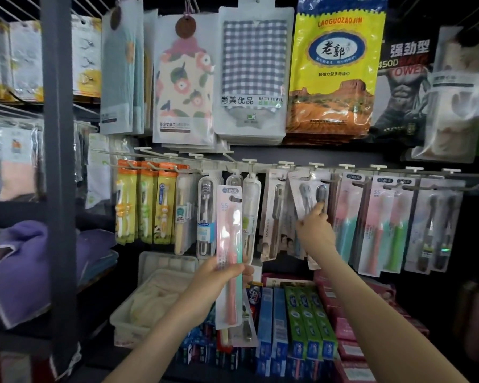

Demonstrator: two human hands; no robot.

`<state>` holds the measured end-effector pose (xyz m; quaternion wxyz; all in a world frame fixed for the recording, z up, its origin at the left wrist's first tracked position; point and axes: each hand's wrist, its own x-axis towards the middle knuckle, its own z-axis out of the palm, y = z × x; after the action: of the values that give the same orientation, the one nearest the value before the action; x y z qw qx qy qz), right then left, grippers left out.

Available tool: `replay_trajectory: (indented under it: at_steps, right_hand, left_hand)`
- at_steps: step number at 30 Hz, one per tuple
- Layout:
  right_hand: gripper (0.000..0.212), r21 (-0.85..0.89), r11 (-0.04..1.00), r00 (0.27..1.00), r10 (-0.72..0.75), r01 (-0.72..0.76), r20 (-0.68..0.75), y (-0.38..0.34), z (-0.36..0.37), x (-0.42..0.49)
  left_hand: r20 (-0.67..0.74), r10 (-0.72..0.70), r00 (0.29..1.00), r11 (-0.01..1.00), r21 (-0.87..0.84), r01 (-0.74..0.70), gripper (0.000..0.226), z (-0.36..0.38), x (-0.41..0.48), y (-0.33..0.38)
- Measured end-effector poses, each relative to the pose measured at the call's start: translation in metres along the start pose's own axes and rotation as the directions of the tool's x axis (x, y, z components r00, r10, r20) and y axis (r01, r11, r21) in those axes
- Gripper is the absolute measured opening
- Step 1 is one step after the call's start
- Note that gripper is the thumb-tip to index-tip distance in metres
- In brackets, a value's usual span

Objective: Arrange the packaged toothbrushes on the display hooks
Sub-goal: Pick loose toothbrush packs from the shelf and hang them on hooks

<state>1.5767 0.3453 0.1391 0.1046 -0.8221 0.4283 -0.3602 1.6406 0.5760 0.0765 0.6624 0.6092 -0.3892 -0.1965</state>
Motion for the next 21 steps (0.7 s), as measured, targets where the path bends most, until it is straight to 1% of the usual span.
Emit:
replay_trajectory:
  at_steps: [4, 5, 6, 8, 9, 11, 13, 15, 17, 19, 21]
  right_hand:
    - [0.092, 0.111, 0.994, 0.995, -0.013, 0.002, 0.097, -0.008, -0.001, -0.014]
    - [0.094, 0.154, 0.988, 0.995, -0.024, 0.008, 0.101, -0.009, -0.001, -0.021]
    - [0.093, 0.202, 0.979, 0.996, -0.053, 0.038, 0.069, -0.009, -0.001, -0.03]
    - [0.082, 0.306, 0.94, 0.989, -0.148, 0.148, -0.025, -0.01, -0.003, -0.054]
    - [0.074, 0.374, 0.907, 0.98, -0.195, 0.192, -0.031, -0.011, -0.006, -0.068]
    - [0.058, 0.537, 0.821, 0.962, -0.266, 0.195, 0.059, -0.015, -0.016, -0.096]
    - [0.048, 0.636, 0.755, 0.945, -0.302, 0.159, 0.123, -0.013, -0.023, -0.116]
    - [0.046, 0.639, 0.756, 0.955, -0.274, 0.14, 0.115, -0.005, -0.027, -0.123]
    - [0.048, 0.6, 0.79, 0.967, -0.234, 0.128, 0.103, 0.008, -0.03, -0.126]
    - [0.046, 0.57, 0.815, 0.97, -0.212, 0.107, 0.121, 0.024, -0.033, -0.129]
    - [0.04, 0.539, 0.836, 0.973, -0.194, 0.099, 0.122, 0.04, -0.04, -0.128]
  left_hand:
    - [0.032, 0.0, 0.999, 1.0, -0.025, 0.001, 0.026, 0.0, -0.005, -0.002]
    - [0.039, -0.008, 0.999, 0.999, -0.032, 0.009, 0.026, 0.002, -0.007, -0.003]
    - [0.045, -0.019, 0.999, 0.999, -0.033, 0.021, 0.025, 0.003, -0.007, -0.004]
    - [0.061, -0.036, 0.997, 0.999, -0.02, 0.038, 0.023, 0.012, -0.009, -0.003]
    - [0.065, -0.043, 0.997, 0.999, 0.0, 0.043, 0.023, 0.017, -0.009, -0.002]
    - [0.088, -0.047, 0.995, 0.998, 0.045, 0.043, 0.019, 0.03, -0.008, -0.003]
    - [0.127, -0.034, 0.991, 0.998, 0.063, 0.026, 0.016, 0.044, -0.005, -0.005]
    - [0.153, -0.029, 0.988, 0.997, 0.074, 0.018, 0.017, 0.059, 0.001, -0.006]
    - [0.209, 0.005, 0.978, 0.998, 0.064, -0.019, 0.029, 0.078, 0.005, -0.006]
    - [0.266, 0.083, 0.96, 0.983, 0.136, -0.123, 0.04, 0.1, 0.007, -0.006]
    - [0.337, 0.142, 0.931, 0.956, 0.198, -0.217, 0.042, 0.118, 0.008, -0.008]
